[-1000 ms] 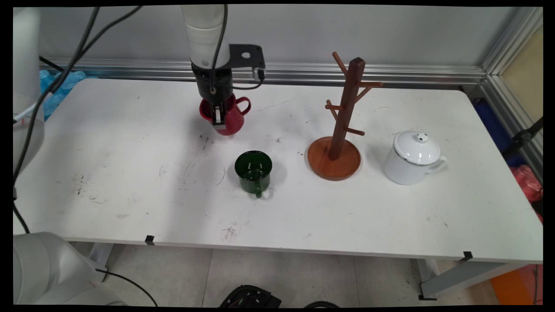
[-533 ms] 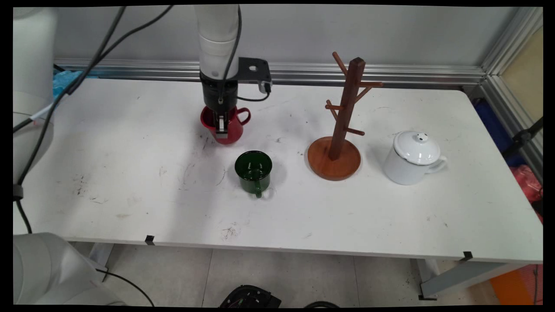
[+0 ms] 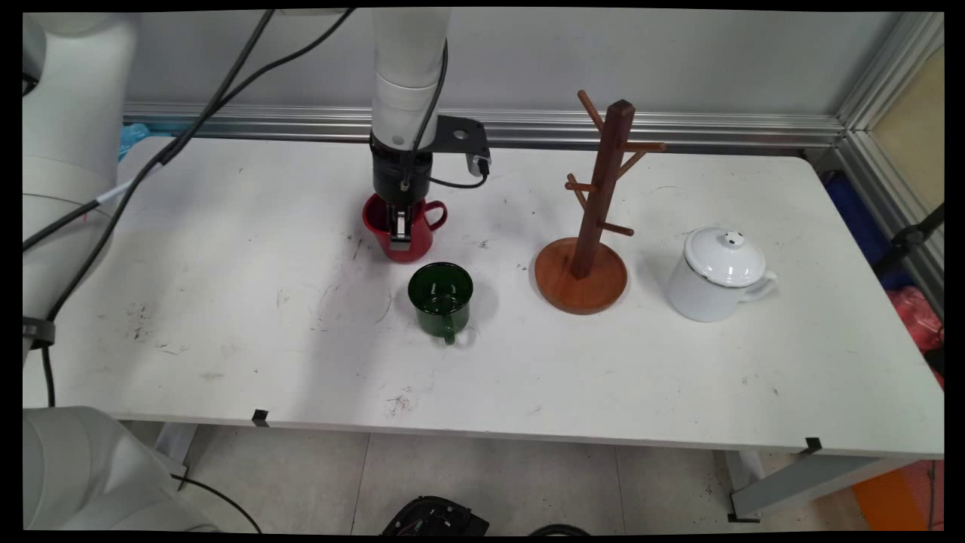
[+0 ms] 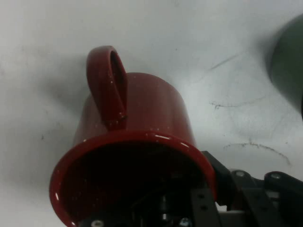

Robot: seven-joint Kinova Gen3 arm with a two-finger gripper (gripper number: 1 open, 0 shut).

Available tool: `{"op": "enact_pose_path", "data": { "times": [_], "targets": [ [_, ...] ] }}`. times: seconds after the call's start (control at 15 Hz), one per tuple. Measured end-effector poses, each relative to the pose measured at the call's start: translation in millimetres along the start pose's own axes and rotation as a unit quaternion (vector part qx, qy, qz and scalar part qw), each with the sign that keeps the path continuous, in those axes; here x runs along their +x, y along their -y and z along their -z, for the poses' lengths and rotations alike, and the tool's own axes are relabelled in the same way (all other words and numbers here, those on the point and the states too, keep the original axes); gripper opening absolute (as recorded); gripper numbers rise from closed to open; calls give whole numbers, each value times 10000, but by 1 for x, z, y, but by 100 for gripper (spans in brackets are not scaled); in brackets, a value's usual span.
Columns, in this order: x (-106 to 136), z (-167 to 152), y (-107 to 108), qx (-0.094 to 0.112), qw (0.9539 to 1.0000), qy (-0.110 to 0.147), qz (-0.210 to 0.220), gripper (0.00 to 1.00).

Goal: Place the picked object on the table

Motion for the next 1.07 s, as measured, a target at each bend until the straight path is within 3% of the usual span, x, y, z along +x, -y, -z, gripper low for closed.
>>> {"op": "enact_pose_path", "data": {
  "times": [0.47,0.53,1.07],
  "targets": [
    [9,-7,2,-103,9999,121,25,0],
    [10,-8,3,-115,9998,133,43,100],
    [22,-5,11,-36,9999,-61,74,100]
  ]
}}
